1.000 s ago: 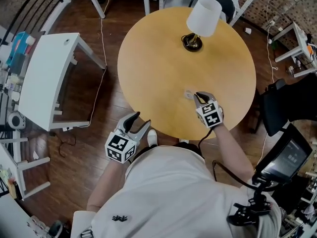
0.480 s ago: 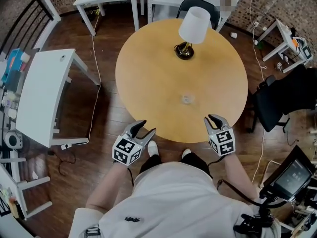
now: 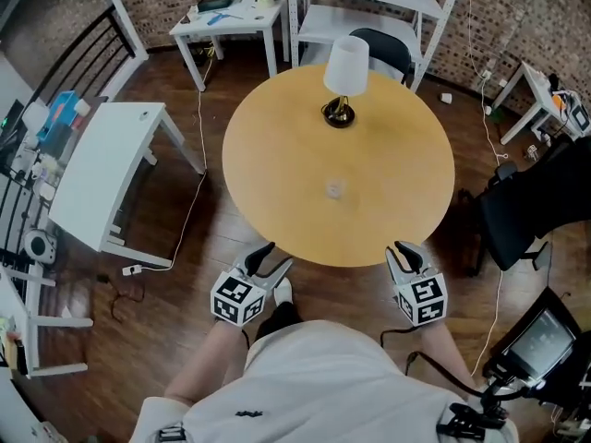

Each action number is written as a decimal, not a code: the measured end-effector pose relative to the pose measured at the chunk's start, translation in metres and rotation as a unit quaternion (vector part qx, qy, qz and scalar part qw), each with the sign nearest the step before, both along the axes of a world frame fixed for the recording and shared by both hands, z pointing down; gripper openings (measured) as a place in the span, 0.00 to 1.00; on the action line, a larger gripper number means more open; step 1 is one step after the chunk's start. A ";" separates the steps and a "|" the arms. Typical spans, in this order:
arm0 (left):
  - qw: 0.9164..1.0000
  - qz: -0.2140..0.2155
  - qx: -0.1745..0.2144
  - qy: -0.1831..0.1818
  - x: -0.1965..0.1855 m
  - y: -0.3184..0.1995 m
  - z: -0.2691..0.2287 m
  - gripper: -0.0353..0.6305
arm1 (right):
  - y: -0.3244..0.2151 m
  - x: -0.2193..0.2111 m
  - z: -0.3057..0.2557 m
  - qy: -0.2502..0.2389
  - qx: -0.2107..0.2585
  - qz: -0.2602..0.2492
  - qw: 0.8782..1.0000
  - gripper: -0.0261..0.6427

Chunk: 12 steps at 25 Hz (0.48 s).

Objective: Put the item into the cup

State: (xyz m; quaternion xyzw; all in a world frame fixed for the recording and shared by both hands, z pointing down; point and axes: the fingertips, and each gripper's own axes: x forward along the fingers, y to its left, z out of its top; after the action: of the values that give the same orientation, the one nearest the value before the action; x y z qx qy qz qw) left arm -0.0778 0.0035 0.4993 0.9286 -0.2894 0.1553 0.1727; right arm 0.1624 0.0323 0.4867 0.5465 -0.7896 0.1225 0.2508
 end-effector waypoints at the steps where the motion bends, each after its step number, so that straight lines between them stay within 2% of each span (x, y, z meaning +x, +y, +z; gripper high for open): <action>1: 1.000 -0.004 0.001 0.000 0.009 0.015 -0.002 0.33 | 0.012 0.007 -0.001 -0.003 0.003 -0.004 1.000 0.16; 7: 0.999 -0.031 -0.011 -0.011 0.040 0.102 -0.006 0.33 | 0.089 0.034 -0.002 -0.017 0.004 -0.030 0.999 0.16; 12: 0.999 -0.035 -0.017 -0.027 0.050 0.145 0.001 0.33 | 0.132 0.046 0.004 -0.022 -0.001 -0.038 0.999 0.17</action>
State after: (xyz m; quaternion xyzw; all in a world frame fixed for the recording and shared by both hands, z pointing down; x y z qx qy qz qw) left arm -0.0278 0.1480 0.5005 0.9103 -0.3233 0.1792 0.1861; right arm 0.2082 0.1644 0.4908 0.5133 -0.8149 0.1258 0.2379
